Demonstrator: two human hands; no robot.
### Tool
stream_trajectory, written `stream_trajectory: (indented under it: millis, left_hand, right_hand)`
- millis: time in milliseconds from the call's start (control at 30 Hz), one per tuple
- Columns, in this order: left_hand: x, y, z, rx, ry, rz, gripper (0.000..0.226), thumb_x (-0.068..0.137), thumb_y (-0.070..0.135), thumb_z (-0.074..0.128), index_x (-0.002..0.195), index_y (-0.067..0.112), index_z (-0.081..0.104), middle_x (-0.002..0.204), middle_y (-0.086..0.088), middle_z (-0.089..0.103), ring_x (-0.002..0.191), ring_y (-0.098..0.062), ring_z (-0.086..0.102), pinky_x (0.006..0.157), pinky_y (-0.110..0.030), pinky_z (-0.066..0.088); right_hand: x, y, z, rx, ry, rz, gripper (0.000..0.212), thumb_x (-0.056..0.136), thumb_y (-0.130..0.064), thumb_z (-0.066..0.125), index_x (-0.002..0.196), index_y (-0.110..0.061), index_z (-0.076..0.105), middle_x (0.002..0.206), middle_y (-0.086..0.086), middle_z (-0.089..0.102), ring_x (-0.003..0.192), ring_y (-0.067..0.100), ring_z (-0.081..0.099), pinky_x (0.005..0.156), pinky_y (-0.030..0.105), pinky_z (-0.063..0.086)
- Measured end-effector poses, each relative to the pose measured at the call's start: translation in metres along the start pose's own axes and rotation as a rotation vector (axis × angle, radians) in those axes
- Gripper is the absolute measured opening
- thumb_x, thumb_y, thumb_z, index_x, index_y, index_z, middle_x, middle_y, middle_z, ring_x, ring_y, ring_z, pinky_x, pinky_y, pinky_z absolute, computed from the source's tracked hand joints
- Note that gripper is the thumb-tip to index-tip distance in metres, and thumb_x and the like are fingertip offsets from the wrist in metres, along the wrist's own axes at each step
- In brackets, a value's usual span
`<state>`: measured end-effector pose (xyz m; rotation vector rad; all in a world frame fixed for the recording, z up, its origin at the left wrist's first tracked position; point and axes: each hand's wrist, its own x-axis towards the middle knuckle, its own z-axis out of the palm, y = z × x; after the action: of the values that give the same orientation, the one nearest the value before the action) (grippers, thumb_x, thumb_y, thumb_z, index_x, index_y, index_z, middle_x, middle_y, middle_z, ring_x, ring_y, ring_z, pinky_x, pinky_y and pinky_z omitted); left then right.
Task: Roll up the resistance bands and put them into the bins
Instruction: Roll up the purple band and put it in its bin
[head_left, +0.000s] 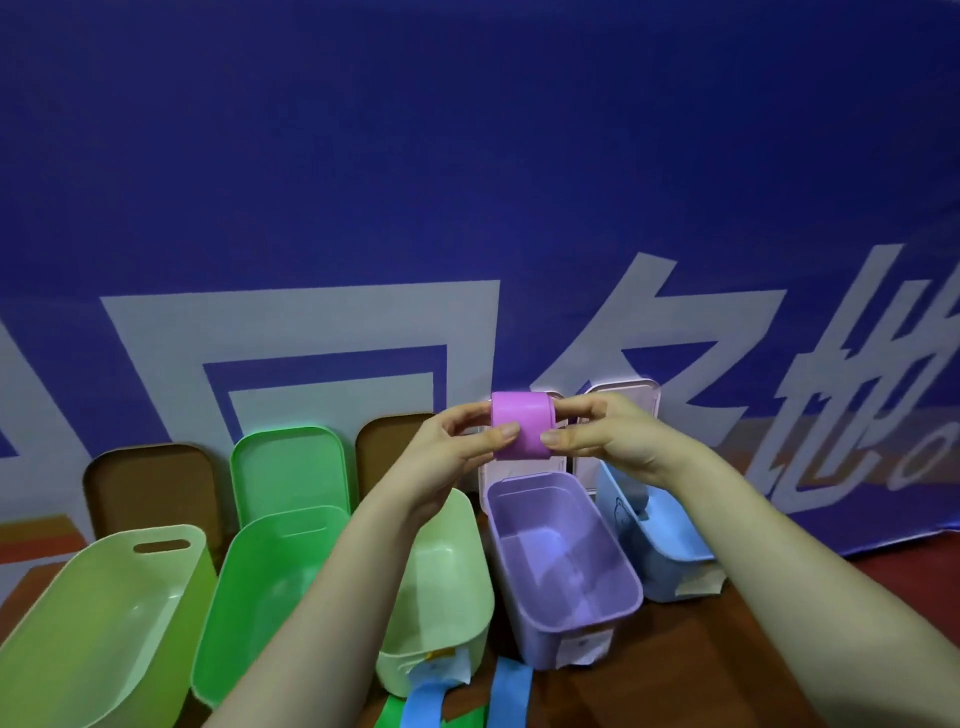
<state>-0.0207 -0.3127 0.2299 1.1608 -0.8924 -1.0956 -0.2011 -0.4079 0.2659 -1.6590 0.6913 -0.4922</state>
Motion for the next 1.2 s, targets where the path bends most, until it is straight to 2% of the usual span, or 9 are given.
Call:
stream_trajectory:
  millis: [133,267,433,667,733,800,967,1067,1200]
  left_hand:
    - [0.042,-0.032,0.022,-0.011,-0.057,-0.098,0.059,0.066,0.02,0.084,0.121,0.013,0.063,0.113,-0.006,0.069,0.101,-0.022,0.067,0.089,-0.033,0.052]
    - [0.074,-0.069,0.037,0.015,-0.066,-0.188,0.052,0.077,0.006,0.075,0.126,0.004,0.058,0.118,-0.015,0.066,0.111,-0.029,0.062,0.1,-0.036,0.048]
    - [0.104,-0.118,0.038,0.001,-0.013,-0.31,0.042,0.08,-0.007,0.066,0.121,-0.002,0.058,0.113,-0.021,0.066,0.101,-0.03,0.063,0.1,-0.04,0.046]
    - [0.127,-0.175,0.035,0.035,0.137,-0.52,0.035,0.085,-0.013,0.052,0.116,-0.001,0.063,0.09,-0.008,0.067,0.076,-0.016,0.061,0.057,-0.019,0.045]
    - [0.134,-0.19,0.038,0.024,0.217,-0.553,0.036,0.084,-0.015,0.048,0.115,-0.001,0.063,0.087,-0.01,0.066,0.07,-0.017,0.057,0.053,-0.02,0.044]
    - [0.144,-0.202,0.042,0.004,0.32,-0.611,0.037,0.083,-0.014,0.046,0.116,-0.006,0.061,0.089,-0.015,0.063,0.072,-0.025,0.053,0.055,-0.025,0.043]
    - [0.141,-0.219,0.051,-0.261,0.489,-0.66,0.024,0.085,0.01,0.047,0.097,-0.003,0.063,0.088,-0.017,0.064,0.074,-0.025,0.062,0.057,-0.026,0.049]
    - [0.149,-0.226,0.056,-0.297,0.578,-0.652,0.019,0.09,0.006,0.043,0.092,-0.002,0.061,0.079,-0.015,0.063,0.07,-0.024,0.06,0.055,-0.026,0.053]
    - [0.17,-0.24,0.062,-0.188,0.649,-0.731,0.012,0.096,0.004,0.038,0.1,0.003,0.049,0.096,-0.013,0.052,0.087,-0.025,0.051,0.069,-0.033,0.046]
  right_hand:
    - [0.013,0.027,-0.04,-0.034,0.004,0.048,0.028,0.078,0.002,0.071,0.096,-0.02,0.072,0.092,0.006,0.075,0.09,0.017,0.07,0.084,0.024,0.055]
    - [0.034,0.07,-0.069,-0.084,-0.018,0.159,0.037,0.077,0.002,0.073,0.11,-0.014,0.068,0.101,0.015,0.072,0.094,0.02,0.067,0.095,0.032,0.052]
    - [0.071,0.127,-0.08,-0.056,-0.083,0.284,0.037,0.077,0.01,0.069,0.104,-0.014,0.067,0.092,0.004,0.071,0.086,0.014,0.067,0.086,0.026,0.054]
    - [0.123,0.207,-0.068,-0.16,-0.137,0.458,0.041,0.08,0.014,0.061,0.119,0.0,0.06,0.103,0.011,0.065,0.086,0.014,0.062,0.071,0.017,0.052]
    - [0.134,0.227,-0.061,-0.174,-0.126,0.517,0.043,0.08,0.012,0.061,0.12,-0.003,0.059,0.104,0.01,0.066,0.092,0.018,0.063,0.081,0.025,0.055]
    - [0.141,0.241,-0.054,-0.204,-0.122,0.57,0.046,0.077,0.009,0.06,0.118,-0.009,0.059,0.106,0.01,0.066,0.098,0.022,0.061,0.09,0.035,0.052]
    - [0.151,0.262,-0.039,-0.153,-0.094,0.693,0.048,0.076,0.002,0.056,0.12,-0.017,0.056,0.115,0.008,0.064,0.102,0.021,0.056,0.07,0.025,0.046]
    - [0.158,0.279,-0.033,-0.163,-0.054,0.738,0.052,0.074,0.0,0.056,0.123,-0.016,0.055,0.112,0.007,0.066,0.105,0.023,0.059,0.092,0.036,0.051]
    - [0.167,0.292,-0.023,-0.154,0.058,0.778,0.037,0.081,-0.018,0.058,0.119,-0.019,0.056,0.112,0.008,0.066,0.102,0.026,0.062,0.096,0.039,0.05]
